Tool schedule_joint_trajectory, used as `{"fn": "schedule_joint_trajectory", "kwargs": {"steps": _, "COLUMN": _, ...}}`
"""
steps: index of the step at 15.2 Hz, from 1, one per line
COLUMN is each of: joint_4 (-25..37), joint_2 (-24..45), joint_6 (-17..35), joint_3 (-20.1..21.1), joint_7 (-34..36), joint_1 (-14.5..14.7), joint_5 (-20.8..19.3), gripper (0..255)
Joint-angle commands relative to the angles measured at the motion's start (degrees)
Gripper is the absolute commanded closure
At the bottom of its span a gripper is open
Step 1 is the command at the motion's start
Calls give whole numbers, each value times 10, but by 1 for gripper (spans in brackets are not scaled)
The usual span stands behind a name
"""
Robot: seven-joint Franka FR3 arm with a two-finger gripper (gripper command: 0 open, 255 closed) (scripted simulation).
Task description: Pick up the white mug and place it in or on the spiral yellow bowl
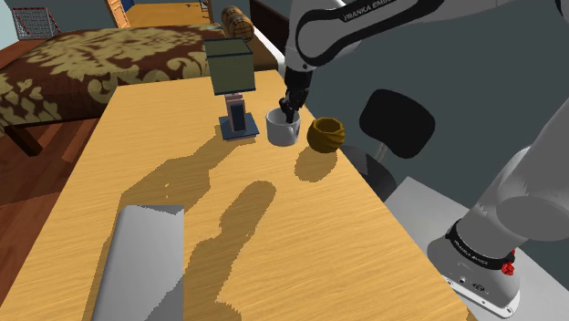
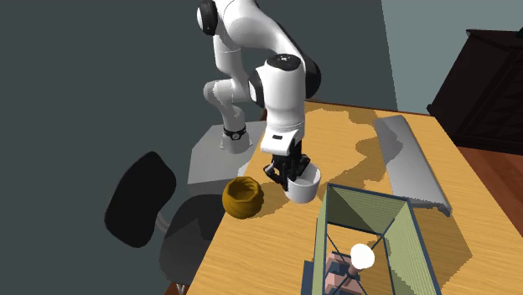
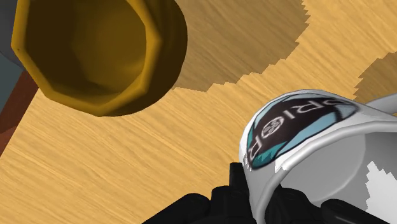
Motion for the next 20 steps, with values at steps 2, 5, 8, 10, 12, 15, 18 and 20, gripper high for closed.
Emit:
{"fn": "schedule_joint_trajectory", "kwargs": {"steps": 2, "joint_4": 16, "joint_2": -6, "joint_6": -22, "joint_3": 0, "joint_7": 0, "joint_1": -1, "joint_5": 0, "gripper": 255}}
{"fn": "schedule_joint_trajectory", "kwargs": {"steps": 5, "joint_4": 33, "joint_2": -12, "joint_6": -45, "joint_3": -1, "joint_7": 1, "joint_1": -1, "joint_5": 1, "gripper": 255}}
{"fn": "schedule_joint_trajectory", "kwargs": {"steps": 8, "joint_4": 50, "joint_2": -17, "joint_6": -67, "joint_3": -1, "joint_7": 2, "joint_1": -1, "joint_5": 1, "gripper": 255}}
{"fn": "schedule_joint_trajectory", "kwargs": {"steps": 10, "joint_4": 62, "joint_2": -20, "joint_6": -82, "joint_3": -1, "joint_7": 2, "joint_1": -1, "joint_5": 1, "gripper": 255}}
{"fn": "schedule_joint_trajectory", "kwargs": {"steps": 12, "joint_4": 72, "joint_2": -21, "joint_6": -93, "joint_3": -1, "joint_7": 3, "joint_1": -1, "joint_5": 1, "gripper": 255}}
{"fn": "schedule_joint_trajectory", "kwargs": {"steps": 15, "joint_4": 36, "joint_2": -55, "joint_6": -94, "joint_3": -20, "joint_7": -38, "joint_1": -20, "joint_5": 10, "gripper": 255}}
{"fn": "schedule_joint_trajectory", "kwargs": {"steps": 18, "joint_4": 7, "joint_2": -85, "joint_6": -97, "joint_3": -41, "joint_7": -79, "joint_1": -38, "joint_5": 16, "gripper": 255}}
{"fn": "schedule_joint_trajectory", "kwargs": {"steps": 20, "joint_4": -10, "joint_2": -102, "joint_6": -100, "joint_3": -57, "joint_7": -106, "joint_1": -49, "joint_5": 17, "gripper": 255}}
